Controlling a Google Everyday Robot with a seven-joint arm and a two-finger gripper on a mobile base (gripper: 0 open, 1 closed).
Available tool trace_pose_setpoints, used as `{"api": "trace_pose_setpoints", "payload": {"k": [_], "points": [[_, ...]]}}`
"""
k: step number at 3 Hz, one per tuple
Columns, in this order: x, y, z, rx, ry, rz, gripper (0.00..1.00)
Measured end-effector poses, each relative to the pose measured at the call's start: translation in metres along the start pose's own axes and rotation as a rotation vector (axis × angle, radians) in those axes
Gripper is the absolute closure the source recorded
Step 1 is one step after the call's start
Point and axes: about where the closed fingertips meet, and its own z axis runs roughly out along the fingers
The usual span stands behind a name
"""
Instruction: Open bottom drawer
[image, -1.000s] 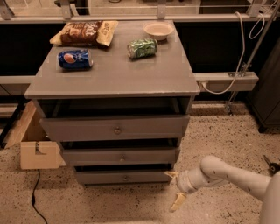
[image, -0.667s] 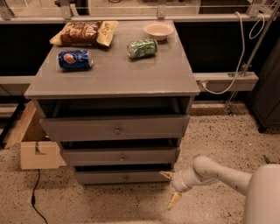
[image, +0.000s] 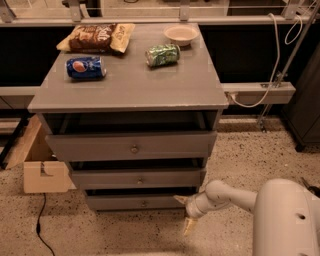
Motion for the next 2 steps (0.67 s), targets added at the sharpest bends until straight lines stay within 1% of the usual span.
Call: {"api": "trace_pose_setpoints", "payload": {"k": [1, 2], "points": [[0.001, -0.017, 0.021, 0.058, 0.049, -0.049, 0.00], [-0.004, -0.035, 0.026, 0.140, 0.072, -0.082, 0.00]]}}
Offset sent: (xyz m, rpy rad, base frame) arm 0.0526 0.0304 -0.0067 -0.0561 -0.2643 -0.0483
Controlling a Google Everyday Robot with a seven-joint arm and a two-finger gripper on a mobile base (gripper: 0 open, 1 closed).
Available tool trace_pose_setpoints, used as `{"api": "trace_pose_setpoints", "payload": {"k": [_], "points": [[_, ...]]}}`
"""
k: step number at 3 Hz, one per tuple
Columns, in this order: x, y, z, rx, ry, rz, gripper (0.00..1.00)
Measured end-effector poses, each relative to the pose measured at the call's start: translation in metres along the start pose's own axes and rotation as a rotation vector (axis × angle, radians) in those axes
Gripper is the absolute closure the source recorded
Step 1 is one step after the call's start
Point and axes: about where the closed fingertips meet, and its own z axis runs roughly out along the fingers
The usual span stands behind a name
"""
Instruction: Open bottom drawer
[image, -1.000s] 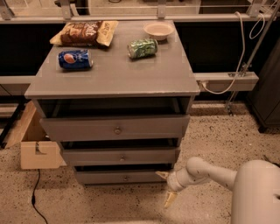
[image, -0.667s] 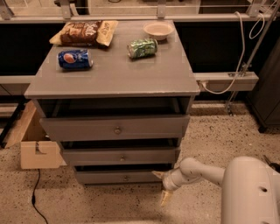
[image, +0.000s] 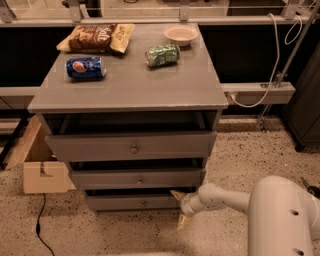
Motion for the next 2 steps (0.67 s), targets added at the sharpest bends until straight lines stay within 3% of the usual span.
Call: {"api": "trace_pose_setpoints", "payload": {"k": [1, 2], "points": [[0.000, 0.000, 0.000, 0.000, 0.000, 0.000, 0.00], [0.021, -0.007, 0.021, 0.008, 0.075, 0.006, 0.00]]}}
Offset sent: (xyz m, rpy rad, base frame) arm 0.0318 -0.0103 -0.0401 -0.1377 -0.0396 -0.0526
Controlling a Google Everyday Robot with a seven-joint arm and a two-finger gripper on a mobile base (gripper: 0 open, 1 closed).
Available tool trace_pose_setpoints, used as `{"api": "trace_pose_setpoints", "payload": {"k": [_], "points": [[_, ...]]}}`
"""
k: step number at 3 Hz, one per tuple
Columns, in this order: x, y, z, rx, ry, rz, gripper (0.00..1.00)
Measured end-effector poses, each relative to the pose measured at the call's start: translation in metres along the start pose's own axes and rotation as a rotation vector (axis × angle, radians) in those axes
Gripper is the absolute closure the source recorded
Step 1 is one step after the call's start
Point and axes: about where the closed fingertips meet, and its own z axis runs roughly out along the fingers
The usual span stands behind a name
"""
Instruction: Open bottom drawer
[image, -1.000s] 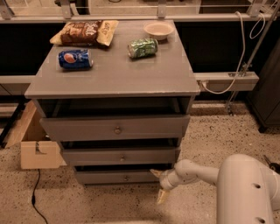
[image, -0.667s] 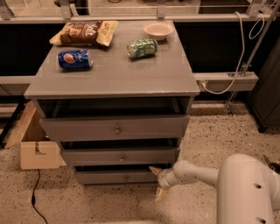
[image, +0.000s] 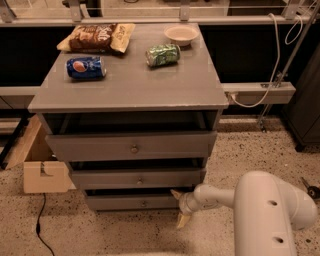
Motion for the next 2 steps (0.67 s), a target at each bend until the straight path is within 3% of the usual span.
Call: {"api": "trace_pose_setpoints", "payload": {"k": [1, 2], "points": [[0.018, -0.008, 0.015, 0.011, 0.044, 0.018, 0.00], [0.038, -0.014, 0.036, -0.001, 0.043, 0.054, 0.03]]}}
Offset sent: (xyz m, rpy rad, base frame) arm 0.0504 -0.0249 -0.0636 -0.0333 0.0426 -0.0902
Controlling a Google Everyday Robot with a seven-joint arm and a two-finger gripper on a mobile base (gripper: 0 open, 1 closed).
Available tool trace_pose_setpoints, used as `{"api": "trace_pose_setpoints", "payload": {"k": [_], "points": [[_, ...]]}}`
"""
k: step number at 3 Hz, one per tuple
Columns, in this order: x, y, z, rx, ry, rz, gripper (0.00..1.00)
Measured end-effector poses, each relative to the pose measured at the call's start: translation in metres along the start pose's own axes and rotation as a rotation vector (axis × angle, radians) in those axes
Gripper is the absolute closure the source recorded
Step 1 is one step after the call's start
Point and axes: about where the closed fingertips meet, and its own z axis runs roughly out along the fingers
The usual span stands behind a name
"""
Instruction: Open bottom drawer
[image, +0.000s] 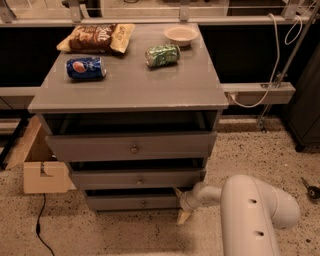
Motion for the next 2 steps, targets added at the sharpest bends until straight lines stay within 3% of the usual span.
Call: {"api": "trace_pose_setpoints", "payload": {"k": [2], "points": [[0.000, 0.008, -0.015, 0.006, 0.005, 0.013, 0.49]]}}
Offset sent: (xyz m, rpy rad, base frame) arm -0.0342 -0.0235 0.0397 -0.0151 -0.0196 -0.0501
